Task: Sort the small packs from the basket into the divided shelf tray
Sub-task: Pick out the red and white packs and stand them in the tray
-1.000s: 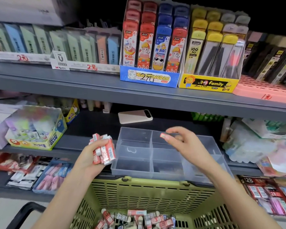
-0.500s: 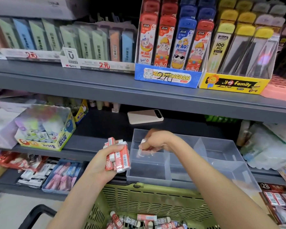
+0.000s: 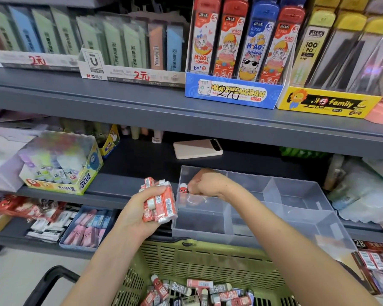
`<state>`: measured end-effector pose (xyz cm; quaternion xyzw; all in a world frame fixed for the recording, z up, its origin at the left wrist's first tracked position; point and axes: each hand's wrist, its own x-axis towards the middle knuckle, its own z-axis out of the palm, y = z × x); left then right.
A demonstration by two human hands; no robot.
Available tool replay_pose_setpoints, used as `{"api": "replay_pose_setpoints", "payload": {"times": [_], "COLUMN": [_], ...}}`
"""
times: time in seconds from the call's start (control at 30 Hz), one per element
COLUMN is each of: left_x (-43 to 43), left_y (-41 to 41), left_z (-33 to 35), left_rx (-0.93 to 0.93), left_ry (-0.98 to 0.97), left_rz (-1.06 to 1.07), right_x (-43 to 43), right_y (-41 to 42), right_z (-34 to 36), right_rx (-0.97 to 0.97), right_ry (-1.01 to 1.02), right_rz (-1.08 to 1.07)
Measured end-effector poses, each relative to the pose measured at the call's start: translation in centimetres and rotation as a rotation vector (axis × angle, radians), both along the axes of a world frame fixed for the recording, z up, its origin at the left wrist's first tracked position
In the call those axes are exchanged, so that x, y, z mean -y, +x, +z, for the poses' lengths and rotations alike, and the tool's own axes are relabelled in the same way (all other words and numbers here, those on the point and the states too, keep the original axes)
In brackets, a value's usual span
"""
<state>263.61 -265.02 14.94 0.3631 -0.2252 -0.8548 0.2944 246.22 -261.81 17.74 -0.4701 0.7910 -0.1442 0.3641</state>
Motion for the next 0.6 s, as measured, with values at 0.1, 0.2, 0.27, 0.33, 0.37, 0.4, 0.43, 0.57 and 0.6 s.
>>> {"api": "replay_pose_setpoints", "payload": {"times": [0.1,0.2,0.27,0.33,0.37,0.4,0.43,0.57,0.6], "left_x": [0.0,0.0,0.0,-0.1,-0.1,-0.1,-0.1,-0.3,-0.3], "left_y": [0.0,0.0,0.0,-0.2,-0.3,-0.3,-0.3,-0.4,-0.4], "left_z": [-0.2,-0.2,-0.2,-0.2,-0.2,-0.2,-0.3,-0.3,-0.4], "left_rx": [-0.012,-0.028,-0.051,-0.070,-0.077,-0.083,-0.089,-0.110,-0.125], "left_ry": [0.006,-0.013,-0.034,-0.059,-0.073,-0.086,-0.101,-0.166,-0.167], "left_rz": [0.031,0.050,0.053,0.044,0.041,0.040,0.041,0.021,0.016], "right_x": [-0.4,-1.5,-2.6,-3.7,-3.9,-4.0,-4.1,-5.1,-5.5], "right_y": [0.1,1.0,2.3,3.7,4.2,4.7,5.0,5.3,4.8], "right_z": [0.6,1.3,2.0,2.4,2.6,2.7,2.9,3.0,3.1], "right_rx": [0.025,-0.044,-0.039,-0.059,-0.065,-0.059,-0.030,0.238,0.301], "right_ry": [-0.035,-0.309,-0.430,-0.433,-0.417,-0.404,-0.396,-0.331,-0.328], "right_rz": [0.009,-0.001,0.009,0.037,0.042,0.036,0.019,-0.077,-0.120]}}
